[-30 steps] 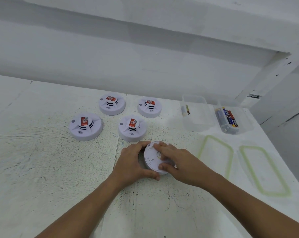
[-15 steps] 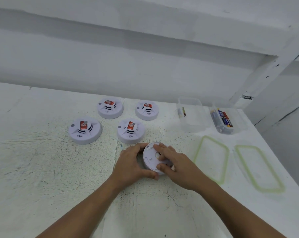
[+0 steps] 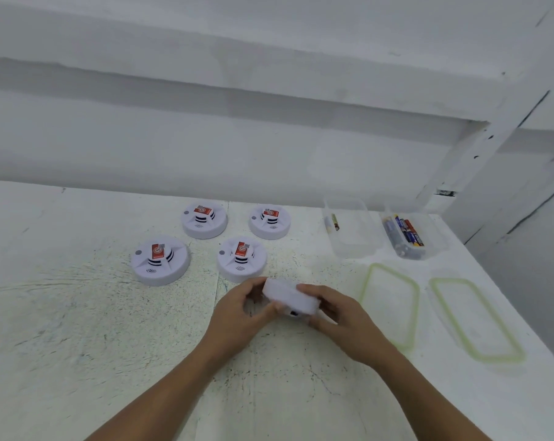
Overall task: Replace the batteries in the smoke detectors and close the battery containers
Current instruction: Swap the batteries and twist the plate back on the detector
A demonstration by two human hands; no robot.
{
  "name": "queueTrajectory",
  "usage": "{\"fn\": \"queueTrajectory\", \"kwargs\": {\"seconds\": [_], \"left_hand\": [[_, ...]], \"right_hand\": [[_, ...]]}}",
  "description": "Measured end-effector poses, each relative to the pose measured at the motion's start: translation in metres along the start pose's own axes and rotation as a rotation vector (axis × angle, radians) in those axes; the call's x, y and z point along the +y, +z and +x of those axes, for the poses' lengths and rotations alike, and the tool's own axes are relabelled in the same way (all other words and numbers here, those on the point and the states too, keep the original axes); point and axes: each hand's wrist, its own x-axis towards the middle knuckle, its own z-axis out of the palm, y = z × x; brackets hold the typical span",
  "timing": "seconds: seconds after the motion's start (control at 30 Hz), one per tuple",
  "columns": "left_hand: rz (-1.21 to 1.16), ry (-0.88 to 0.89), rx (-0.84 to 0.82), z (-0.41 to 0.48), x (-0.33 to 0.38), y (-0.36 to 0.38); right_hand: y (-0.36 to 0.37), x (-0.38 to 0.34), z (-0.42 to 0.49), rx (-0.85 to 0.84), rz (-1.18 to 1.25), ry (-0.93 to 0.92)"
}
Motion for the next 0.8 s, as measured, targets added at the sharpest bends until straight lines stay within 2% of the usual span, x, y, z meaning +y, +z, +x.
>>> {"fn": "queueTrajectory", "kwargs": {"seconds": [0.13, 0.33, 0.57, 0.8], "left_hand": [[-0.022, 0.057, 0.025, -0.002, 0.002, 0.001], [-0.105, 0.013, 0.051, -0.002, 0.001, 0.001], [-0.161, 0.009, 0.174, -0.001, -0.005, 0.002], [-0.177, 0.041, 0.187, 0.000, -0.007, 0.005]], "right_hand": [[0.002, -0.015, 0.003, 0.076, 0.239, 0.023], [0.015, -0.019, 0.013, 0.204, 0.546, 0.120], [0.034, -0.010, 0.023, 0.269, 0.652, 0.167], [0.036, 0.002, 0.023, 0.317, 0.641, 0.192]]}}
